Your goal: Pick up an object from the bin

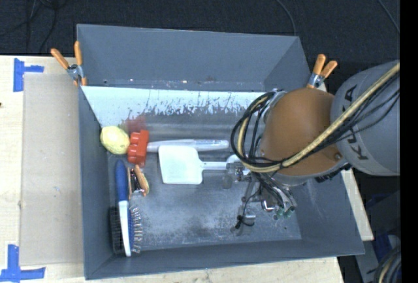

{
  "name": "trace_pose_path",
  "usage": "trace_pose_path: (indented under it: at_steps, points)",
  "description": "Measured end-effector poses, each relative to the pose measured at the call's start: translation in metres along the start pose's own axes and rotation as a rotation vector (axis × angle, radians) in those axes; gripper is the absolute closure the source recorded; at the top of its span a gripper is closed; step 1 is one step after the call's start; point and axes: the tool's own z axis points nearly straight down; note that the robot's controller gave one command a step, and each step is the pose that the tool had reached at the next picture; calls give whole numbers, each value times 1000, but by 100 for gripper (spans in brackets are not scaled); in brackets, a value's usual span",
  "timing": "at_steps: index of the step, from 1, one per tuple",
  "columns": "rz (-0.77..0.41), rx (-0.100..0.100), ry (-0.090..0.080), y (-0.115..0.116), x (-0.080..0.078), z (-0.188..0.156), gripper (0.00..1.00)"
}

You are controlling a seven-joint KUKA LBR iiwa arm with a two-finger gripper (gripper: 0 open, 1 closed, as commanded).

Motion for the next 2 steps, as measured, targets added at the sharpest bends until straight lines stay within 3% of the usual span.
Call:
trace_pose_path:
  at_steps: [1,2]
  points:
    - [-159,-1,-4,-23,4,39,0]
    - [-41,-1,2,-36,-49,42,0]
